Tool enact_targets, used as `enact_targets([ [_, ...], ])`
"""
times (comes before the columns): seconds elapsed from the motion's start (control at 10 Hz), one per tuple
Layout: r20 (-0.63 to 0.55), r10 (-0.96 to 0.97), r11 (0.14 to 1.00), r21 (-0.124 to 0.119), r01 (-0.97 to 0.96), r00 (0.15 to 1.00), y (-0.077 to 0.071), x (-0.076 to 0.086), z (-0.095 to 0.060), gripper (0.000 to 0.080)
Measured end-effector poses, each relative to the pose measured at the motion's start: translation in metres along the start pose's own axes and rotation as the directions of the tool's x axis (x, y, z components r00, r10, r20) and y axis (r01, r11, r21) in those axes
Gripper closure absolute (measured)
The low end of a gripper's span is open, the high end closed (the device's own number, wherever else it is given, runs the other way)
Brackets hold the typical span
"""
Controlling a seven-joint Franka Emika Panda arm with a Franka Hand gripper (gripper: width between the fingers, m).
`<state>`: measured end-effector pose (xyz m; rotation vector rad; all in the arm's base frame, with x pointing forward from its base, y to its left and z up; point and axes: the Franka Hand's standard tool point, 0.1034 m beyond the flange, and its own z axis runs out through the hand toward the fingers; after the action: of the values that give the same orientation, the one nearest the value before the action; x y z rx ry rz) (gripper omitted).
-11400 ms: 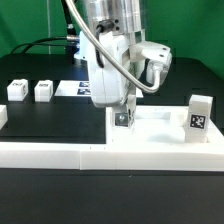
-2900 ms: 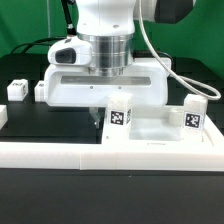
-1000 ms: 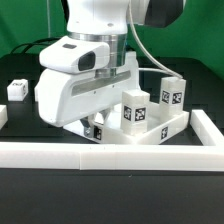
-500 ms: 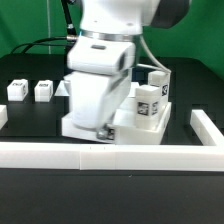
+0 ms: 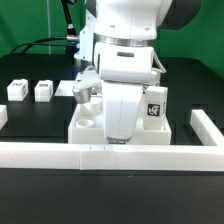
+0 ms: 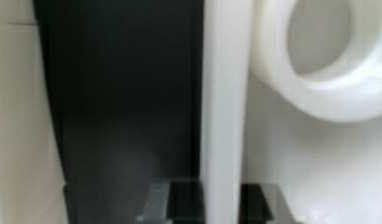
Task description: Assemble square table
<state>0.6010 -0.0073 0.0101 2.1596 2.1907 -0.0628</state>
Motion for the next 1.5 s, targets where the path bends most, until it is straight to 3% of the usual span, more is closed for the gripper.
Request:
enact_targets([
  [0.3, 0.036, -0.215, 0.977, 0.009, 0.215, 0.976, 0.001, -0.002, 0.001, 0.0742],
  [0.6, 0.003, -0.417, 0.909, 0.029, 0.416, 0.909, 0.016, 0.066, -0.004, 0.0742],
  [0.7, -0.001, -0.464, 0.885, 0.033, 0.464, 0.886, 0.015, 0.072, -0.004, 0.0742],
  [1.2, -0.016, -0.623, 0.78, 0.066, 0.622, 0.782, 0.007, 0.063, -0.003, 0.0741],
  [1.5, -0.136, -0.849, 0.493, 0.142, 0.858, 0.51, -0.011, 0.088, -0.007, 0.0741],
])
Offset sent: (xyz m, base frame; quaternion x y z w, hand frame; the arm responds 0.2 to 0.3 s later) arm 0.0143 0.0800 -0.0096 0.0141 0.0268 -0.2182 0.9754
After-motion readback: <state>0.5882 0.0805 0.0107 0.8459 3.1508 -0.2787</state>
